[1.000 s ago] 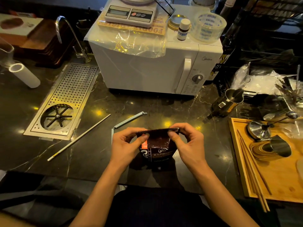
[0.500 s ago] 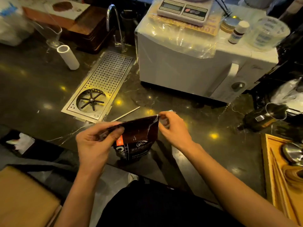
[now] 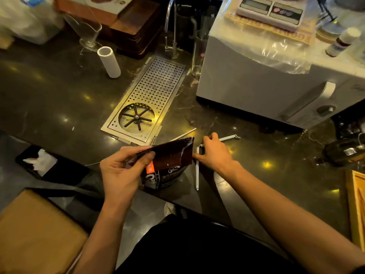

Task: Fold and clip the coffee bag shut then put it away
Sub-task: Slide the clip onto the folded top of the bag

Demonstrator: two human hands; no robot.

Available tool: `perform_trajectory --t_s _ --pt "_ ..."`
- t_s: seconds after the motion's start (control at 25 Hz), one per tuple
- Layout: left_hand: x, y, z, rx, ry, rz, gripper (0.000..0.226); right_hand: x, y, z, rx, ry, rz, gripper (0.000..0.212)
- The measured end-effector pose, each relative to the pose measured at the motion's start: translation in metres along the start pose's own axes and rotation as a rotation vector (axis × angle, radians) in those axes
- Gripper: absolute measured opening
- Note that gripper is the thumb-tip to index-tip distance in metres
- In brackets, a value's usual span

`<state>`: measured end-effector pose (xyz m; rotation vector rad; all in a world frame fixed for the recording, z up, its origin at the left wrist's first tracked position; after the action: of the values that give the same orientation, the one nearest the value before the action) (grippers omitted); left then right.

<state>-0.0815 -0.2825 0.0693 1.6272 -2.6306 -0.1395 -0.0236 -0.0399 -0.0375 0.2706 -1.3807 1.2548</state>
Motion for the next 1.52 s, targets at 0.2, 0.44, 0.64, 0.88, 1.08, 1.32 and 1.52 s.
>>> perform_trajectory --t_s 0.2,0.44,0.64,0.88,1.08,1.32,1.52 --pt "0.002 0.014 0.01 0.028 -0.017 0.05 0.04 -0.006 -0.002 -0.004 0.011 0.063 -0.016 0.026" --pt "-0.024 0.026 0.015 0.032 -0.031 0.156 0.041 0.01 -0.026 -0.024 0.068 0.155 -0.081 0.029" --pt "-0.066 0.031 0.015 0.025 -0.053 0.236 0.032 0.063 -0.083 -0.068 0.012 0.617 -0.354 0.037" --pt "-0.137 0.025 0.022 0.04 -0.089 0.27 0.036 0.075 -0.144 -0.153 0.059 1.732 -0.54 0.036" --pt "-0.207 0.013 0.02 0.065 -0.087 0.351 0.027 0.05 -0.165 -0.189 0.065 2.401 -0.51 0.036" --pt "-0.263 -0.009 0.031 0.129 -0.12 0.426 0.026 0.049 -0.173 -0.186 0.106 2.23 -0.425 0.025" --pt "-0.273 -0.007 0.036 0.141 -0.121 0.456 0.026 0.052 -0.177 -0.194 0.113 1.954 -0.39 0.026"
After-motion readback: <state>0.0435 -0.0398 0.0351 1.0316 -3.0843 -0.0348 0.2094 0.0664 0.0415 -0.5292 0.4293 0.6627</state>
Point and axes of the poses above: each hand's wrist, its own y-axis towards the middle knuckle, its own x-axis out of the back of the hand, z = x × y, the point moved 5 cm from there along y, towards the middle knuckle, and after that the axes turned 10 degrees about z, right-handed, at the moved point
